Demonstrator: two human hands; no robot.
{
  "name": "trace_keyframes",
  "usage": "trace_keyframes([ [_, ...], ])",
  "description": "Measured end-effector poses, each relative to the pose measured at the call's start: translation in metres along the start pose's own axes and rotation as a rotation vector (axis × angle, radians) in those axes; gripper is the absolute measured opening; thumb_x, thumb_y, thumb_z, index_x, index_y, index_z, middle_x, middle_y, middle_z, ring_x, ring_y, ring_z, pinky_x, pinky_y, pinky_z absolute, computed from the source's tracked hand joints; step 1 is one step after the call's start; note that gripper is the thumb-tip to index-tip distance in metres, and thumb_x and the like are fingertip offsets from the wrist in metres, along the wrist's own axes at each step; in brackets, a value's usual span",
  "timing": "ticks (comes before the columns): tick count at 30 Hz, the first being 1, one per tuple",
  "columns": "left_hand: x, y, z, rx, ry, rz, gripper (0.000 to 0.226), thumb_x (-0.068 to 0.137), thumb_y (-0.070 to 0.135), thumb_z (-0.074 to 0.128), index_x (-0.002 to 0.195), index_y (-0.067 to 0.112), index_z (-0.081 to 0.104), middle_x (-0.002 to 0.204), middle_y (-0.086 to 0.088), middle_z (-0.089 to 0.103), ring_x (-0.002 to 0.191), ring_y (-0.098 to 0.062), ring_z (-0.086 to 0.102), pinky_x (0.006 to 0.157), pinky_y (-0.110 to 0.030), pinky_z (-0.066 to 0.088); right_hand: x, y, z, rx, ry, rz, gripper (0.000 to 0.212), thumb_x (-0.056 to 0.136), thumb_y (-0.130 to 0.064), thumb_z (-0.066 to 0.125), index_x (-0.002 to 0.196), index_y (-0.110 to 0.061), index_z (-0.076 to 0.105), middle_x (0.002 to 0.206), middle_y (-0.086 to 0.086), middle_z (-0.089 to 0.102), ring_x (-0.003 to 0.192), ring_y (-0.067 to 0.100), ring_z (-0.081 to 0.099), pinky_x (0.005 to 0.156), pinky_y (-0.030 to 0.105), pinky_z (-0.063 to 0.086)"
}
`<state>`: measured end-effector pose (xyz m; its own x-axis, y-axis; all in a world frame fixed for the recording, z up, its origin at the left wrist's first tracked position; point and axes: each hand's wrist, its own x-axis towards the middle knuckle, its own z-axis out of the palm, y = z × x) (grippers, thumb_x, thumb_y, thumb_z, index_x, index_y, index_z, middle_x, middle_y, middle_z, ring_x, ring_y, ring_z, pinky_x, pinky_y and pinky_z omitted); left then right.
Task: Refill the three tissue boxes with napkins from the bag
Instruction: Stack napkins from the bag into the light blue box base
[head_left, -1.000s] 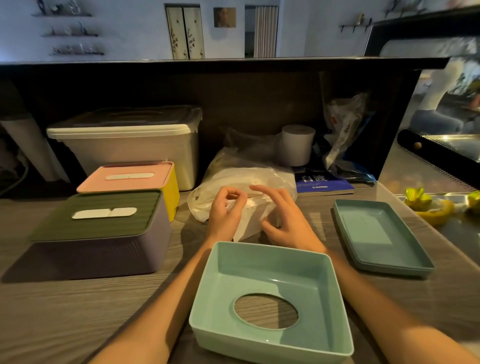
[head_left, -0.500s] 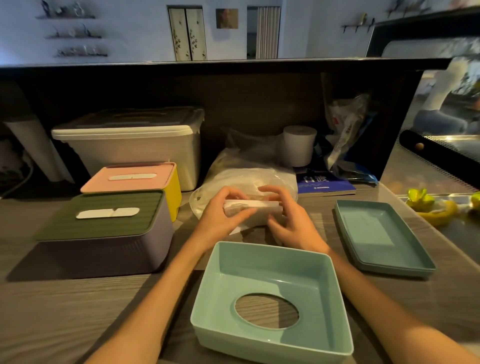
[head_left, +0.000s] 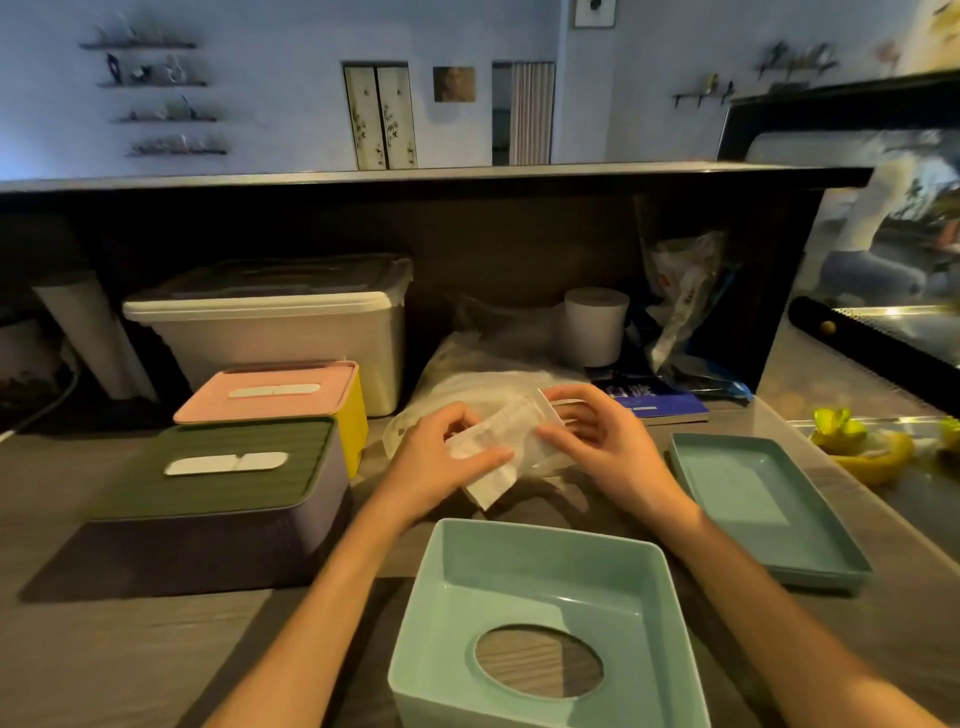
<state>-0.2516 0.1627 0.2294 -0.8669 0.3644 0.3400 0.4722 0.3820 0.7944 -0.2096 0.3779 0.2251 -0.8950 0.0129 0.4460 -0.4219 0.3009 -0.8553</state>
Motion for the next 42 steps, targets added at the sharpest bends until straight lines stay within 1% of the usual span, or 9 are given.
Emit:
trace_keyframes([
  [3, 0.003, 0.026, -0.018, 0.041, -0.146, -0.058, 0.039, 0.081, 0.034, 0.084, 0.102, 0.009, 0.064, 0.089, -0.001, 0.065, 0.077, -0.008, 0.059, 0.069, -0.02, 0.049, 0.009, -0.026, -0.004, 0.018, 0.014, -0.05, 0.027, 0.089, -0.014, 0.078, 0.114, -0.016, 0.067, 0.109, -0.002, 0.074, 0.103, 0.016, 0.071, 0.09, 0.033, 0.059],
  [6, 0.001, 0.054, -0.03, -0.237, -0.284, -0.249, 0.041, 0.091, 0.023, 0.073, 0.128, 0.021, 0.054, 0.115, -0.003, 0.068, 0.1, -0.014, 0.067, 0.089, -0.033, 0.057, 0.017, -0.059, -0.004, 0.009, -0.009, -0.083, 0.02, 0.089, -0.015, 0.078, 0.107, -0.014, 0.069, 0.103, -0.001, 0.075, 0.099, 0.016, 0.072, 0.089, 0.032, 0.059],
  [10, -0.011, 0.082, -0.034, -0.587, -0.319, -0.4, 0.027, 0.096, 0.007, 0.061, 0.121, 0.017, 0.057, 0.091, 0.0, 0.078, 0.082, -0.01, 0.074, 0.069, -0.024, 0.06, 0.023, -0.093, -0.005, -0.077, 0.004, -0.081, 0.012, 0.092, -0.024, 0.076, 0.102, -0.018, 0.073, 0.099, -0.006, 0.075, 0.097, 0.01, 0.072, 0.089, 0.032, 0.06],
  [18, -0.042, 0.102, -0.028, -0.985, -0.286, -0.387, 0.036, 0.098, 0.006, 0.056, 0.134, 0.007, 0.054, 0.107, -0.015, 0.075, 0.089, -0.022, 0.074, 0.083, -0.038, 0.061, 0.023, -0.139, -0.01, -0.174, 0.109, -0.03, 0.011, 0.093, -0.03, 0.073, 0.102, -0.022, 0.074, 0.097, -0.007, 0.072, 0.09, 0.007, 0.069, 0.067, 0.019, 0.058],
  [28, -0.076, 0.118, -0.032, -1.103, -0.286, -0.313, 0.048, 0.089, -0.009, 0.054, 0.135, 0.004, 0.053, 0.116, -0.018, 0.073, 0.1, -0.028, 0.073, 0.087, -0.041, 0.061, 0.028, -0.186, -0.028, -0.099, 0.36, -0.04, 0.019, 0.097, -0.026, 0.067, 0.115, -0.018, 0.065, 0.113, -0.001, 0.068, 0.104, 0.014, 0.067, 0.075, 0.022, 0.059],
  [33, -0.084, 0.123, -0.031, -1.306, -0.283, -0.455, 0.049, 0.098, 0.038, 0.059, 0.129, 0.0, 0.066, 0.12, -0.02, 0.07, 0.1, -0.03, 0.072, 0.085, -0.042, 0.061, -0.001, -0.214, -0.029, 0.154, -0.014, -0.007, 0.023, 0.097, -0.024, 0.065, 0.117, -0.013, 0.069, 0.104, -0.003, 0.073, 0.098, 0.011, 0.072, 0.075, 0.023, 0.06],
  [35, -0.086, 0.121, -0.03, -1.341, -0.294, -0.446, 0.062, 0.098, 0.059, 0.049, 0.122, 0.005, 0.072, 0.122, -0.021, 0.069, 0.102, -0.031, 0.071, 0.085, -0.043, 0.061, -0.01, -0.211, -0.023, 0.026, -0.133, 0.007, 0.02, 0.096, -0.023, 0.066, 0.113, -0.014, 0.071, 0.097, -0.007, 0.074, 0.092, 0.006, 0.072, 0.072, 0.017, 0.056],
  [39, -0.09, 0.124, -0.028, -1.285, -0.243, -0.45, 0.064, 0.098, 0.067, 0.041, 0.141, 0.021, 0.055, 0.132, -0.02, 0.065, 0.114, -0.036, 0.067, 0.085, -0.046, 0.059, -0.015, -0.184, -0.007, -0.384, -0.087, -0.05, 0.012, 0.093, -0.031, 0.072, 0.102, -0.023, 0.072, 0.096, -0.01, 0.072, 0.089, 0.005, 0.069, 0.073, 0.016, 0.054],
  [42, -0.09, 0.125, -0.026, -1.228, -0.208, -0.435, 0.063, 0.1, 0.065, 0.036, 0.142, 0.021, 0.054, 0.132, -0.019, 0.065, 0.119, -0.036, 0.065, 0.087, -0.046, 0.058, -0.017, -0.17, -0.005, -0.47, -0.02, -0.079, 0.011, 0.092, -0.036, 0.073, 0.099, -0.028, 0.073, 0.094, -0.011, 0.07, 0.088, 0.007, 0.066, 0.076, 0.02, 0.055],
])
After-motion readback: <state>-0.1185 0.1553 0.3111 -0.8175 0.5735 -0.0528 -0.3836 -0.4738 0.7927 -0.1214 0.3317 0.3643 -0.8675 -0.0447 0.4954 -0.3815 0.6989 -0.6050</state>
